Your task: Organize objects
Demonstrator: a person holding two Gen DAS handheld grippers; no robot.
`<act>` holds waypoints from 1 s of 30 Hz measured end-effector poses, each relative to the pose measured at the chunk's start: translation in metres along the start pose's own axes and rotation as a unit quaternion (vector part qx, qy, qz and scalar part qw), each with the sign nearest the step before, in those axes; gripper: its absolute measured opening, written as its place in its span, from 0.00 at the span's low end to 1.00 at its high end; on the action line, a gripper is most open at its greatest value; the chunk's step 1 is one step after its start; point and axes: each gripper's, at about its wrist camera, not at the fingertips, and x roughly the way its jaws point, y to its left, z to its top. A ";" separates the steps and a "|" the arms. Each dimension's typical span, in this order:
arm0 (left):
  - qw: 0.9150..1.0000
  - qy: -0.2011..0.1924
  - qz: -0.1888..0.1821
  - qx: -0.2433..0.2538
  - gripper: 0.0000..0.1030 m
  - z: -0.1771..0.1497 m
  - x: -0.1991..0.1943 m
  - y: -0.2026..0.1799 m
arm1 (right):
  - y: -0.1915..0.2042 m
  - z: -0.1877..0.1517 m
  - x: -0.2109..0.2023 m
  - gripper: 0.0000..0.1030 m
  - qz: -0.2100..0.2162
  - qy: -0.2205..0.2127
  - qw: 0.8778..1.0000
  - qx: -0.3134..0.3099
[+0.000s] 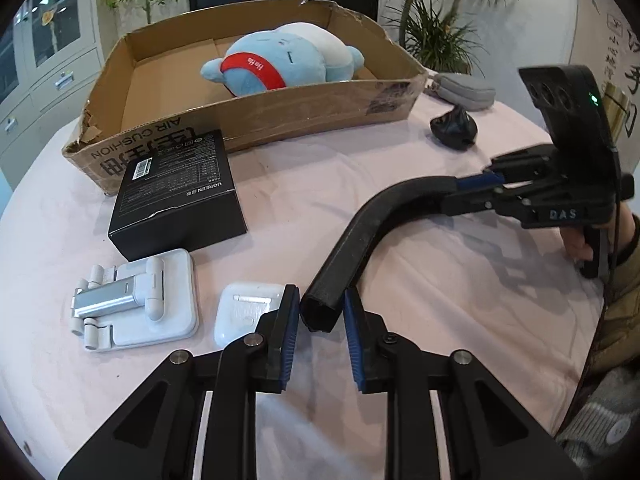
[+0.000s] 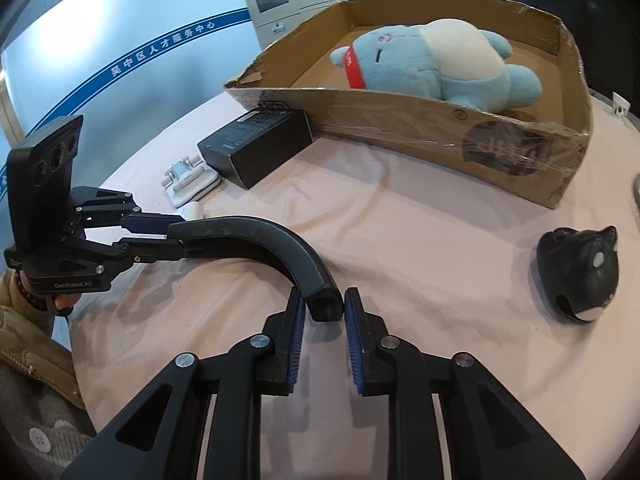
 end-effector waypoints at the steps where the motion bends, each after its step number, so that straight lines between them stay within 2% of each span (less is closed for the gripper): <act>1: 1.000 -0.001 0.002 -0.004 0.20 0.001 0.001 0.001 | -0.001 -0.001 -0.002 0.15 0.001 -0.002 1.000 0.005; 5: 1.000 0.001 -0.003 -0.018 0.20 0.002 0.010 0.003 | 0.001 -0.008 -0.008 0.12 0.005 -0.002 1.000 0.018; 11: 1.000 0.002 -0.012 -0.002 0.20 0.005 0.015 -0.005 | -0.007 -0.018 -0.013 0.09 0.000 -0.002 0.999 0.045; 18: 1.000 0.002 -0.001 -0.030 0.22 0.013 0.024 0.000 | -0.016 -0.017 -0.007 0.07 -0.004 0.001 0.998 0.065; 30: 1.000 0.000 -0.018 -0.004 0.21 0.015 0.025 -0.014 | -0.029 -0.021 -0.015 0.07 -0.022 -0.008 0.995 0.100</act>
